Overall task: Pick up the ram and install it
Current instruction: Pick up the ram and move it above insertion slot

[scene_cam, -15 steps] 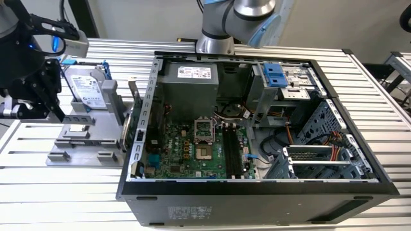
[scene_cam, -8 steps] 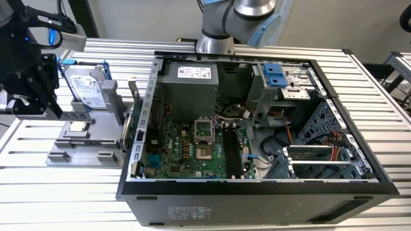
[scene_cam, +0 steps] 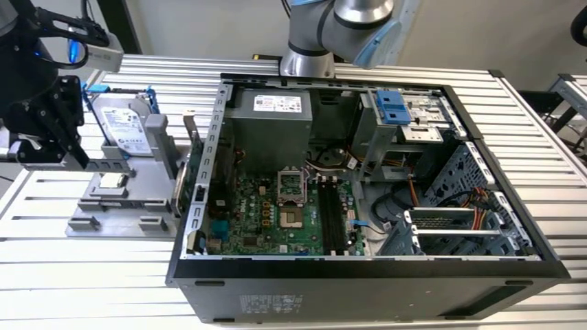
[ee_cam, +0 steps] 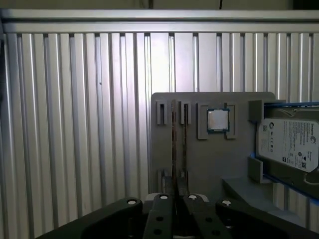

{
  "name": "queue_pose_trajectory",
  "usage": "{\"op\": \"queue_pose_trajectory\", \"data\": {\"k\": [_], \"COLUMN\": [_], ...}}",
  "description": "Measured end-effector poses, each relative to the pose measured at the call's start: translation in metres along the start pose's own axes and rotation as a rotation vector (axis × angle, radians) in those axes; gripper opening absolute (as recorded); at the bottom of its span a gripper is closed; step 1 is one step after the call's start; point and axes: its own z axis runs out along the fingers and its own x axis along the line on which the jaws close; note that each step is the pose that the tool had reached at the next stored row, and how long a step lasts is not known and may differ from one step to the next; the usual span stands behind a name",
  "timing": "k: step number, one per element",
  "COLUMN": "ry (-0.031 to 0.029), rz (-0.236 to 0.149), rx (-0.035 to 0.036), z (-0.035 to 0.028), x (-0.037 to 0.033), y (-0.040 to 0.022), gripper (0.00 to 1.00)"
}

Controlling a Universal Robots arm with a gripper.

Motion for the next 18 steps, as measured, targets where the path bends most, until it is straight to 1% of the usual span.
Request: {"op": "queue_pose_trajectory", "data": {"k": [2,6,11,18], "ry": [-0.0003,-0.0003,-0.0003,-0.0003], "rz": [0.000,0.000,0.000,0.000], "rx": [0.0003,0.0003,0.0003,0.0003], "z": [-0.0041,-0.0151,-0.0265,-0.0399], "x": [-0.0002,-0.0008,-0.0014,-0.0022], "y": [0.0000,0.0001,0.0003,0.0004], "gripper": [0.00,0.00,0.00,0.00]}}
